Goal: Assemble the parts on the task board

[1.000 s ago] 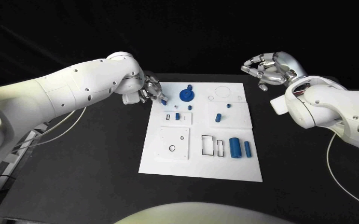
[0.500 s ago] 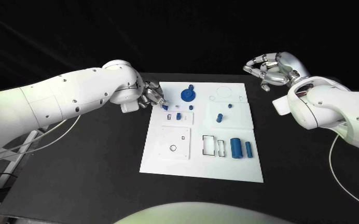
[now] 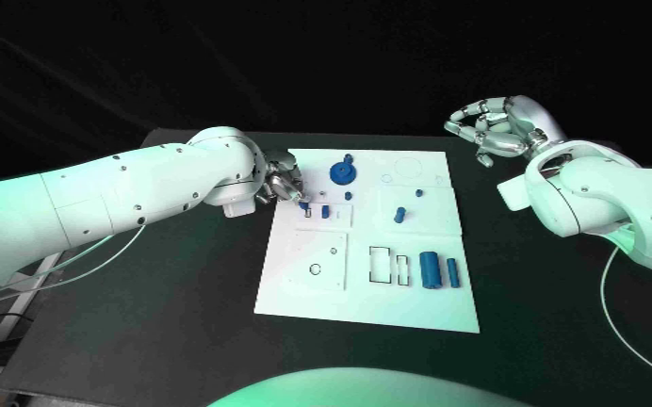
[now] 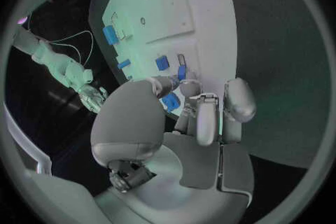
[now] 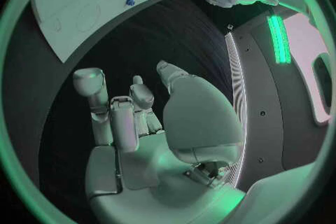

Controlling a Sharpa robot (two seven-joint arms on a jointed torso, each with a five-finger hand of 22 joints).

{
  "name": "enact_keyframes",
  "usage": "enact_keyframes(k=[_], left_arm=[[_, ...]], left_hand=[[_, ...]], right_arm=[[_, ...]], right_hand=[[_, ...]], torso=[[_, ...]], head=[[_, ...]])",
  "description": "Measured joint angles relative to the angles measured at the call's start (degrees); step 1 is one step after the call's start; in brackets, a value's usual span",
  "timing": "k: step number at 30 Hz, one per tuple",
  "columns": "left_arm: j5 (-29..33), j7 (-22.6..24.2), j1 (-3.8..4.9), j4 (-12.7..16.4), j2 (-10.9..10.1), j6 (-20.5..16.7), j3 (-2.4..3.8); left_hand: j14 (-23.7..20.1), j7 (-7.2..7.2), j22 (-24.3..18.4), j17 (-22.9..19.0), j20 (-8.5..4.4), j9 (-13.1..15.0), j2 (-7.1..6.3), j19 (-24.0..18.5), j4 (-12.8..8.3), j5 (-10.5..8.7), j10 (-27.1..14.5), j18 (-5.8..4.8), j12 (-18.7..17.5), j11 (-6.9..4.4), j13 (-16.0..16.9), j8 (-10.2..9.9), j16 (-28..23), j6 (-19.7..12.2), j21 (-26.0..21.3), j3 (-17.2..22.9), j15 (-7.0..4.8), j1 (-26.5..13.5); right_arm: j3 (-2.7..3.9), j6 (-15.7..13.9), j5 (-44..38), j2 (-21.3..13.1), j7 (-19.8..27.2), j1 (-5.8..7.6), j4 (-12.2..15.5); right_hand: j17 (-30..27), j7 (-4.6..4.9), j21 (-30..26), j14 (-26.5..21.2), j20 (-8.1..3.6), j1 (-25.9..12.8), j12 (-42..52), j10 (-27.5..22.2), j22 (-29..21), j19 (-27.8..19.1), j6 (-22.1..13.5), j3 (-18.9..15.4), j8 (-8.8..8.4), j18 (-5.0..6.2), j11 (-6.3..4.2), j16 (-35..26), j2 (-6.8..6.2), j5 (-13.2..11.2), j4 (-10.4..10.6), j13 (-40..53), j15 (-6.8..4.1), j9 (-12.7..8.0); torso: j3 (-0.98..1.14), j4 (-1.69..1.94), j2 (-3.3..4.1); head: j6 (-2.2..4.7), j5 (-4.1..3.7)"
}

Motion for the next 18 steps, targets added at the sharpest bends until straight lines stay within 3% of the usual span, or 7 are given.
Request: enact_keyframes(k=[18], left_arm=[[-2.35, 0.46, -0.25, 1.17, -0.06, -0.21, 0.00]], left_hand=[[0.18, -0.18, 0.26, -0.01, 0.00, 0.03, -0.75, 0.00, -0.52, 0.25, 0.42, 0.00, 0.00, -0.02, 0.14, -0.07, 0.00, 0.40, 0.00, 1.16, -0.17, -0.75]], right_arm=[[-0.01, -0.26, -0.26, -0.05, -0.09, -0.01, 0.04]], right_hand=[[0.00, 0.00, 0.00, 0.00, 0.00, 0.00, 0.00, 0.00, 0.11, 0.00, 0.00, 0.00, 0.00, 0.00, 0.00, 0.00, 0.00, 0.00, 0.00, 0.00, 0.00, -0.01]], torso=[[0.04, -0.04, 0.03]], head=[[-0.31, 0.03]])
